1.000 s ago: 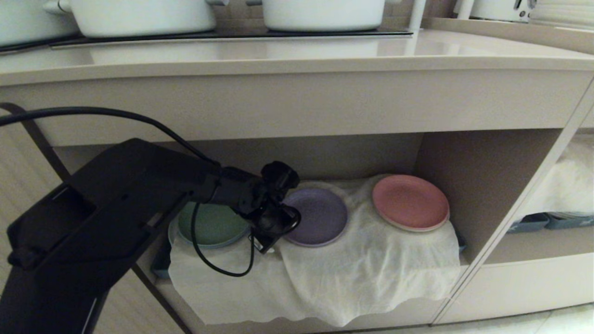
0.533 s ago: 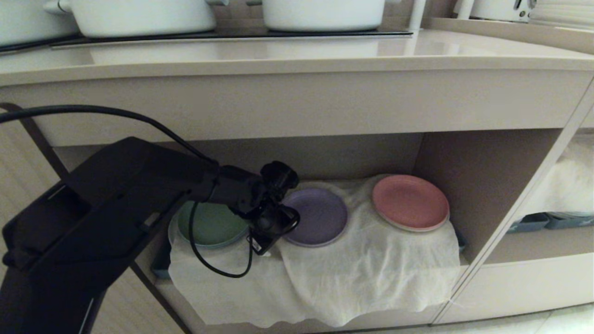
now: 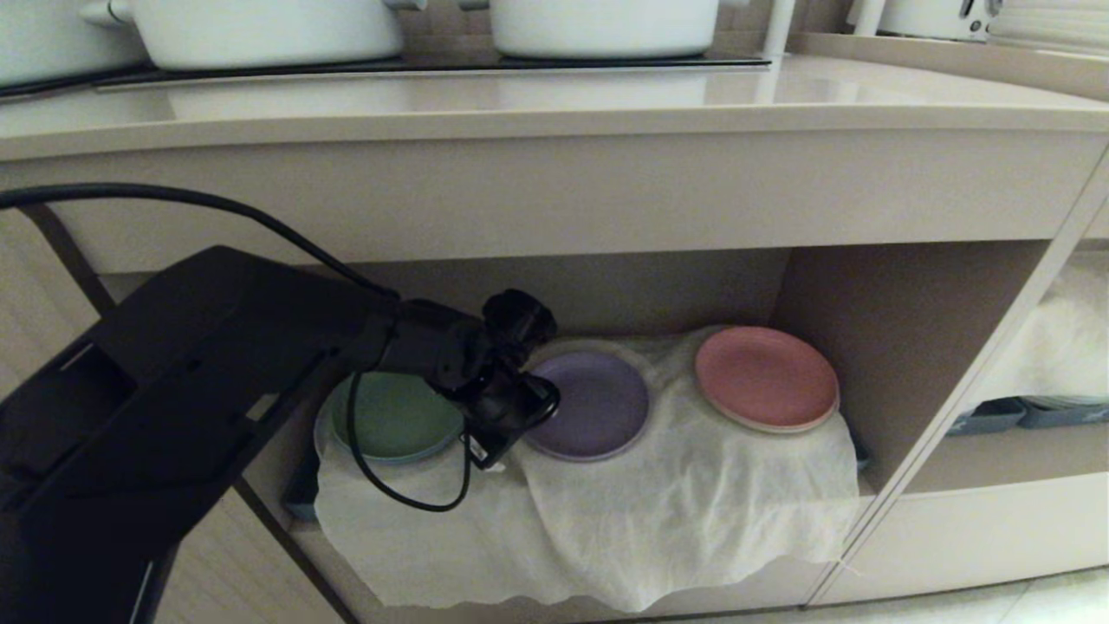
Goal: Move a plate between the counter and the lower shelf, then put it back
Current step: Put the plate in the cupboard
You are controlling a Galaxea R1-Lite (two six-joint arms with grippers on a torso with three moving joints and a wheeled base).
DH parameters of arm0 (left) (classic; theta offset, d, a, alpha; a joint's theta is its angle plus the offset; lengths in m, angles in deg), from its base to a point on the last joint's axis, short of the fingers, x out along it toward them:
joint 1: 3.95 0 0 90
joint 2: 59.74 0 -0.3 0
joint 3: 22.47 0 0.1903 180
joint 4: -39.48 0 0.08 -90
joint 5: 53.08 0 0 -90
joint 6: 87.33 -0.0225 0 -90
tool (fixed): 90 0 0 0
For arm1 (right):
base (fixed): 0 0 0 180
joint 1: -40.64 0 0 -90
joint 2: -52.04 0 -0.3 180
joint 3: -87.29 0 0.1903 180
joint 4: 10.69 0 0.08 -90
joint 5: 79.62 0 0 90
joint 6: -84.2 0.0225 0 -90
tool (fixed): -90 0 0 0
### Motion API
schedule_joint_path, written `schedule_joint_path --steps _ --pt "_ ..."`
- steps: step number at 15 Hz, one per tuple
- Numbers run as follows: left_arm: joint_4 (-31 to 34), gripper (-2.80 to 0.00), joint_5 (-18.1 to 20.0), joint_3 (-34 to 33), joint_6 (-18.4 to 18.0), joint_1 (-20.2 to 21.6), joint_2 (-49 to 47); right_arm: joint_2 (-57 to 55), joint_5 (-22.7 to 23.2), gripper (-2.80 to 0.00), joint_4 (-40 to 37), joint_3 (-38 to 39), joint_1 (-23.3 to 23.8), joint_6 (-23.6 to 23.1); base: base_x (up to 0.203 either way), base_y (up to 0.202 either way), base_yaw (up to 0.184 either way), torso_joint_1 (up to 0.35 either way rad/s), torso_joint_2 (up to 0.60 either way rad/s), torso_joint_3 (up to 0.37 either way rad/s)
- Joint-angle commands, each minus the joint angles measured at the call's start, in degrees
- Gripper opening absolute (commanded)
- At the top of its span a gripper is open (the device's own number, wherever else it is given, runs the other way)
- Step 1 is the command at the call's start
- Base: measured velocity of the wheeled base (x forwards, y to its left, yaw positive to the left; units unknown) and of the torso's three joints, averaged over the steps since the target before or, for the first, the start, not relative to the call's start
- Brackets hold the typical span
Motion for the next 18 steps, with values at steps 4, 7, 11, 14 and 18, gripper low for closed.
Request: schedule_joint_path --steps 4,7,11,14,18 --pt "0.21 0.00 0.01 -1.13 0.47 -0.19 1.90 -0.07 0.03 -2.80 -0.02 0.00 0.03 0.00 0.000 0.000 0.000 0.000 0.00 0.000" --pt "0.61 0.00 0.01 -2.31 0.48 -0.26 2.64 -0.07 0.03 -2.80 -0.02 0.00 0.03 0.00 0.000 0.000 0.000 0.000 0.00 0.000" --pt "4.04 0.00 0.18 -2.69 0.65 -0.43 3.36 -0.07 0.03 -2.80 -0.02 0.00 -0.04 0.00 0.000 0.000 0.000 0.000 0.00 0.000" --pt "4.42 0.00 0.18 -3.26 0.57 -0.43 4.66 -0.07 0.03 -2.80 -0.02 0.00 0.03 0.00 0.000 0.000 0.000 0.000 0.00 0.000" --pt "4.43 0.00 0.35 -6.41 0.43 -0.52 6.85 -0.07 0.03 -2.80 -0.02 0.00 0.03 0.00 0.000 0.000 0.000 0.000 0.00 0.000"
